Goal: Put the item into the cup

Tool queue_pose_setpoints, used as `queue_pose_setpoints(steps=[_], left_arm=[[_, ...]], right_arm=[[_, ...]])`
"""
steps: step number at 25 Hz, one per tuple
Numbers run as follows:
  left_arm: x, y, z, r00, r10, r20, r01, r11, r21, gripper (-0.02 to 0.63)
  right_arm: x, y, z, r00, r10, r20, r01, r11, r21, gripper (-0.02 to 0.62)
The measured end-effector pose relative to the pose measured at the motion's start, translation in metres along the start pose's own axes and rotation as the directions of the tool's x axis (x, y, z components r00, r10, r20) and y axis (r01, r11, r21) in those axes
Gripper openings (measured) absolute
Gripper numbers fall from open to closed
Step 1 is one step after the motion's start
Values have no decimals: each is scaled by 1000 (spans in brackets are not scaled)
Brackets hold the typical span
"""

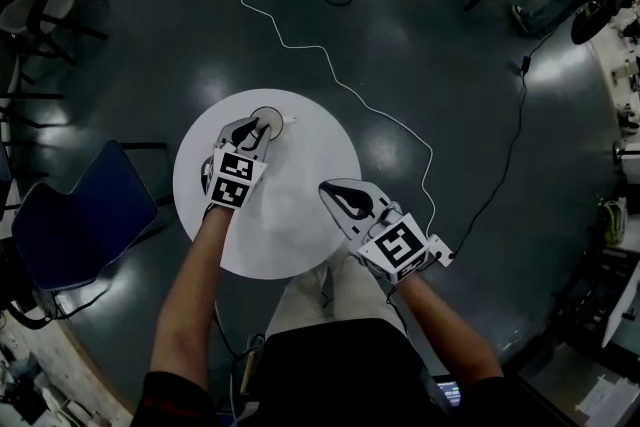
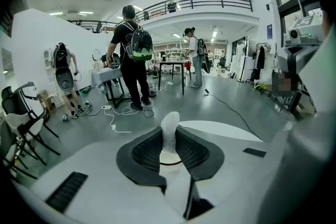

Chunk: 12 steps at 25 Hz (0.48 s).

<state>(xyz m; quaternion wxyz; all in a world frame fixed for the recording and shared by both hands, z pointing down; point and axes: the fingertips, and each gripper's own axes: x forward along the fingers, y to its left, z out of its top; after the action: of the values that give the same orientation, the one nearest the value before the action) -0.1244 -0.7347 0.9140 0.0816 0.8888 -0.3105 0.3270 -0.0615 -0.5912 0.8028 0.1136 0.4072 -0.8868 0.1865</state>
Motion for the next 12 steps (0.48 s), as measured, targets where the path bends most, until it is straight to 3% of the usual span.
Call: queue_pose_setpoints(steps=[12], left_arm=[[11,3,1,1000,2,-6,-2,999,-50,121]], right_arm=[[4,-14,4,1000,11,7,-11,1000,-2,17]])
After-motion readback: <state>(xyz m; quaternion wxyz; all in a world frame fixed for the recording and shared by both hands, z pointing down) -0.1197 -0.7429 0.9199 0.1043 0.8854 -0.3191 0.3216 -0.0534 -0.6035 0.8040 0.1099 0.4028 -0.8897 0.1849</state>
